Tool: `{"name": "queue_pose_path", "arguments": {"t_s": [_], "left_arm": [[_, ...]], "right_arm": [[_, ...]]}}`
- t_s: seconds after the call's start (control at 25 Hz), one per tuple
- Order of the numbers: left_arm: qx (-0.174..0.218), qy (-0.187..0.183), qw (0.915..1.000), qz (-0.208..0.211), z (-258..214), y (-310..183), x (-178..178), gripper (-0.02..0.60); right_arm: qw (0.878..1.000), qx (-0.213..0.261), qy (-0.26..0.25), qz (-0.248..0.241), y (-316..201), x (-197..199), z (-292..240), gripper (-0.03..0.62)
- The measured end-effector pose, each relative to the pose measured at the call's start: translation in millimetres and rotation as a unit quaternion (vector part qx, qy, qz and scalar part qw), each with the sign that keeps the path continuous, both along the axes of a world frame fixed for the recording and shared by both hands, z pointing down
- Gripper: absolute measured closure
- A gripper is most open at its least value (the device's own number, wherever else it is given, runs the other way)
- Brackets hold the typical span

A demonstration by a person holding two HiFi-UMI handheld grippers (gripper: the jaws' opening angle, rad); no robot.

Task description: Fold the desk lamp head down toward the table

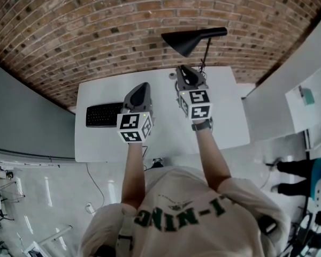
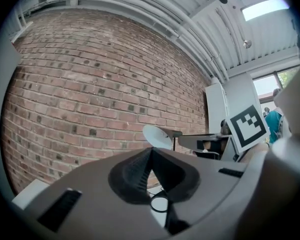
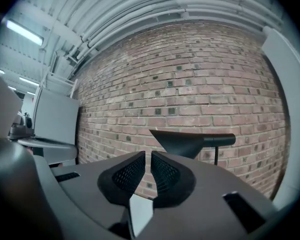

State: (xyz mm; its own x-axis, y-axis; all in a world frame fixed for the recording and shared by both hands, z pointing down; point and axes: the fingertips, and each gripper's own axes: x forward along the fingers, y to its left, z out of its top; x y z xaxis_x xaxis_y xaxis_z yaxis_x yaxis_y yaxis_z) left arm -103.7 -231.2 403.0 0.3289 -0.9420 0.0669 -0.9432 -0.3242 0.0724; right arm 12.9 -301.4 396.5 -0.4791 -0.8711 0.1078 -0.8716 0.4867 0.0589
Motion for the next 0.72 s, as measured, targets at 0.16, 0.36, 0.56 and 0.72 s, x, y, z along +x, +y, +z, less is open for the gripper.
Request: {"name": "queue_pose_path", "arguments": {"t_s": [0.16, 0.36, 0.56, 0.72], "left_arm": [[-0.002, 0.004, 1.0000, 0.008, 1.5, -19.5, -5.1, 0.581], [-0.004, 0.009, 0.9998, 0.019, 3.1, -34.6, -7.8, 0.581], [-0.004, 0.011, 0.9996, 0.024, 4.6, -43.5, -11.5, 0.581], [-0.004, 0.014, 0.9996, 0.024, 2.8, -47.6, -17.7, 0.581]], "right_arm": [[0.999, 0.015, 0.030, 0.009, -21.2, -7.9, -8.9, 0.525], [0.998, 0.035, 0.048, 0.026, -46.2, -13.2, -24.1, 0.503], [0.995, 0.043, 0.083, 0.027, -58.1, -19.8, -21.7, 0.484], [0.993, 0.050, 0.096, 0.040, -64.0, -20.6, -21.4, 0.484]]}}
